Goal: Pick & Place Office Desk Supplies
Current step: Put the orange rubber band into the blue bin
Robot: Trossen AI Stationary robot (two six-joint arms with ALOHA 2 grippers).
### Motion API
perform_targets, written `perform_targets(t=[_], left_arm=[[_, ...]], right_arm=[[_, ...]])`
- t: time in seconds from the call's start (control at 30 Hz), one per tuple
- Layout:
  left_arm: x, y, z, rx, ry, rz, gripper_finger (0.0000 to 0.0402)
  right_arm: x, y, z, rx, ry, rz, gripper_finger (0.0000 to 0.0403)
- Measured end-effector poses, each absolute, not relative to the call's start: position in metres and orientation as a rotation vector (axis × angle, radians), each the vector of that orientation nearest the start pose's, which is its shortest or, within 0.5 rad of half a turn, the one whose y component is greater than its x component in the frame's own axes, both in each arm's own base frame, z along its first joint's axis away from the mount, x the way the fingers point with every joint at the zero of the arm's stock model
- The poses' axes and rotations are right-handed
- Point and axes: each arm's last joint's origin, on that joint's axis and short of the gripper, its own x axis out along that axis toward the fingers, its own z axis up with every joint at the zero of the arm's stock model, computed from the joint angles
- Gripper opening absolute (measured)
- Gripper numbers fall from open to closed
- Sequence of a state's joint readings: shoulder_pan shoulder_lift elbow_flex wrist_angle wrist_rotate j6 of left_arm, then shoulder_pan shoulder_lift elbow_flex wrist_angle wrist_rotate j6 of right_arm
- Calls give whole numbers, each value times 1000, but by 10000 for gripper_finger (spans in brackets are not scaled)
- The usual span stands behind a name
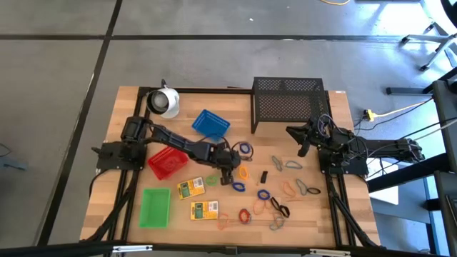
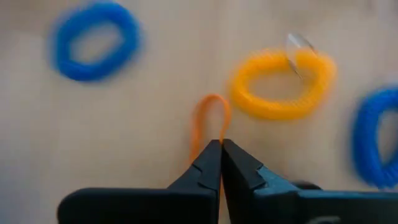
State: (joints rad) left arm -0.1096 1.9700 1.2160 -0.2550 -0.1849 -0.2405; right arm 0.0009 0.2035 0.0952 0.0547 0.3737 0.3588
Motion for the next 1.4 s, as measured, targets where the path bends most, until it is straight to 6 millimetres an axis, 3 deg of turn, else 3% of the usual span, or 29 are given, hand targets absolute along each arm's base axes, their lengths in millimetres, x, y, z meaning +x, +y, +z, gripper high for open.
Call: perform_targets(t=[0.23,0.4,0.6,0.77,0.9,1.2,1.4], left_arm=[[390,-11,197,-74,802,321,3],[376,13,240,-66,670,487,3],[355,42,273,-78,600,638,3],[340,65,265,-163,713,736,3],[333,80,245,-266,855,777,3],[344,97,193,-462,1035,752,3],[349,97,174,-478,1091,739,3]], right_arm=[[106,-10,185,345,-15,-379,50],[106,-11,185,345,-15,-379,50],[106,-11,185,345,-14,-381,50],[106,-11,185,344,-12,-382,50],[106,-11,185,344,-12,-382,50],[106,-11,185,344,-11,-382,50],[106,-11,185,344,-12,-382,50]])
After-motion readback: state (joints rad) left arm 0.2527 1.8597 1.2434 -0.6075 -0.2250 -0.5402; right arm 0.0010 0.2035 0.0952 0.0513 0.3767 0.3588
